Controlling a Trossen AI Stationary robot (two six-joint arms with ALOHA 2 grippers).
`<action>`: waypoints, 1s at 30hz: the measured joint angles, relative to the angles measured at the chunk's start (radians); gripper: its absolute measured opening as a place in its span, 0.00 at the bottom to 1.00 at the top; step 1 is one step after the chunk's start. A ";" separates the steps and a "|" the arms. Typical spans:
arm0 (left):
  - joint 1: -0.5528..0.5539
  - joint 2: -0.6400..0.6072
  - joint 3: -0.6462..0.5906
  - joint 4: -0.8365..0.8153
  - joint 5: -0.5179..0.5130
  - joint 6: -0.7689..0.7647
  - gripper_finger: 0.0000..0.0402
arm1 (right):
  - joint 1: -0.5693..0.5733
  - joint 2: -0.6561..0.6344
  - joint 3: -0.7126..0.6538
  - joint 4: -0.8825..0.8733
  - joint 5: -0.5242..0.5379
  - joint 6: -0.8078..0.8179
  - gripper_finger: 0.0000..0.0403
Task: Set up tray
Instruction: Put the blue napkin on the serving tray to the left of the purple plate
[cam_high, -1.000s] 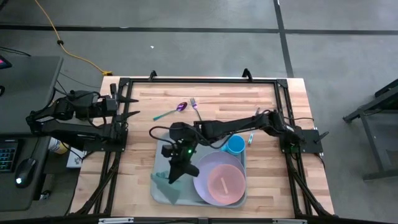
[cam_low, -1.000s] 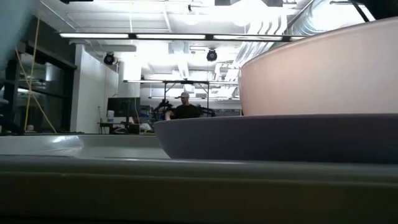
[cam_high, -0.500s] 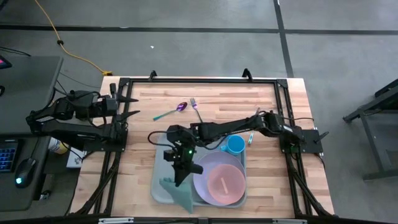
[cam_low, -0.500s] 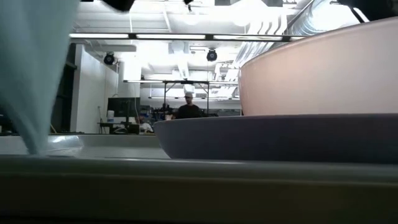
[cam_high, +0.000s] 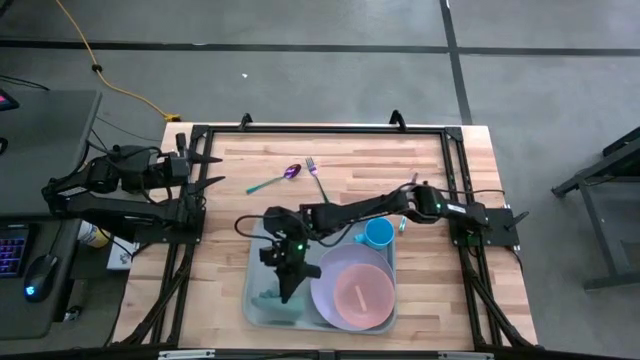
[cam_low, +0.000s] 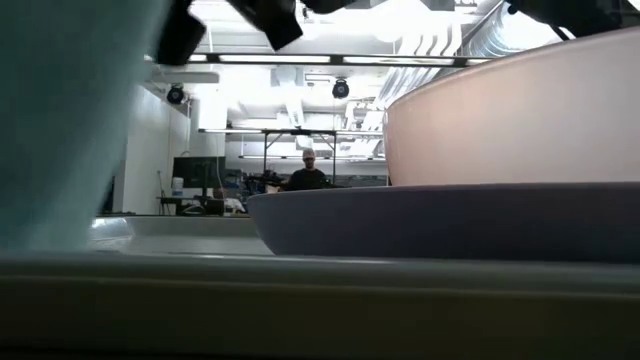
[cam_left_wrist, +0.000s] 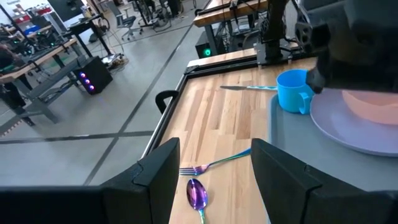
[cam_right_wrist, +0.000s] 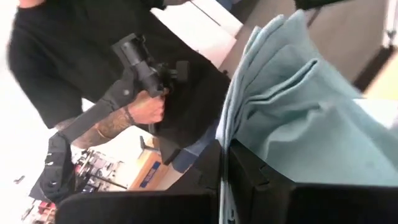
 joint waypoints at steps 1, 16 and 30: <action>0.000 0.000 0.000 0.000 0.000 0.000 0.57 | -0.004 0.002 0.000 -0.022 0.010 -0.017 0.00; 0.000 0.000 0.000 0.000 -0.019 -0.001 0.57 | -0.112 0.000 0.000 -0.319 0.438 -0.113 0.00; 0.000 0.000 0.000 0.000 -0.021 -0.003 0.57 | -0.108 0.000 0.000 -0.427 0.631 -0.167 0.00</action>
